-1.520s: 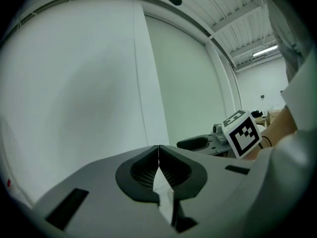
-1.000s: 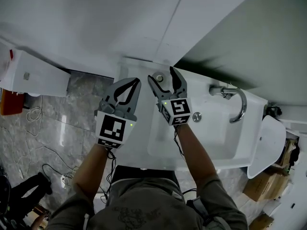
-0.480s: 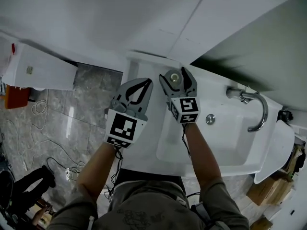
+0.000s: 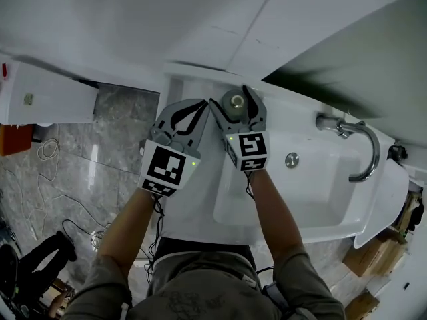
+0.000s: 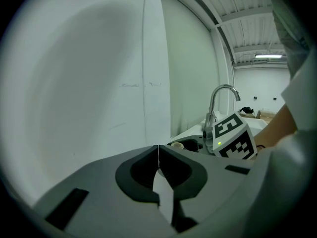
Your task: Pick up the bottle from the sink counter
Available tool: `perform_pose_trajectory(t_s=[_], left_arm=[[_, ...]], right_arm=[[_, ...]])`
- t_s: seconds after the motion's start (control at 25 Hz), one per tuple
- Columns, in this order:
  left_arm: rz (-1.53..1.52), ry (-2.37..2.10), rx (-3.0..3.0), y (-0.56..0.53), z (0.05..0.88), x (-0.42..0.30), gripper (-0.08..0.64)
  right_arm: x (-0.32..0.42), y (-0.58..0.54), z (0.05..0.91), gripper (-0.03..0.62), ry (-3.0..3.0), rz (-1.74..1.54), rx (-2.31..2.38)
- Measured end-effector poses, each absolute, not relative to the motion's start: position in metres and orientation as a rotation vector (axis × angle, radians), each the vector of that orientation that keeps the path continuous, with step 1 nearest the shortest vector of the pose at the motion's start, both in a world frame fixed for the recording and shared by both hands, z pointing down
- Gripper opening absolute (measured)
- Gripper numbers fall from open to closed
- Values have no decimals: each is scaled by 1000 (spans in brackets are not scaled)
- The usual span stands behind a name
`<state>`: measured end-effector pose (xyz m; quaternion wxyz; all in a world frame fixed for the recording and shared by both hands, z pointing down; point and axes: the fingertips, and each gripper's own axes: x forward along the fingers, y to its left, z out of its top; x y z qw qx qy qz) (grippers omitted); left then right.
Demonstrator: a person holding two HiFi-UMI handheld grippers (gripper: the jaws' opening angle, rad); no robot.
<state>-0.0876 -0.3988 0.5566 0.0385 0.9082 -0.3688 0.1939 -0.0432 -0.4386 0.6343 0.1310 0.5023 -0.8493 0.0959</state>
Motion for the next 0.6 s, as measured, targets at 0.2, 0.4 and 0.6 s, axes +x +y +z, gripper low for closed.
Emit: perform_pose_trajectory(t_s=[0.2, 0.4, 0.6], left_arm=[[603, -1119, 2777, -401, 569, -89, 18], [574, -1077, 2786, -400, 575, -89, 18], [591, -967, 2844, -397, 582, -82, 18]], right_arm=[[-47, -437, 638, 336, -2469, 225, 1386], [-64, -433, 643, 334, -2487, 220, 1304], [-69, -433, 649, 334, -2491, 204, 1246]])
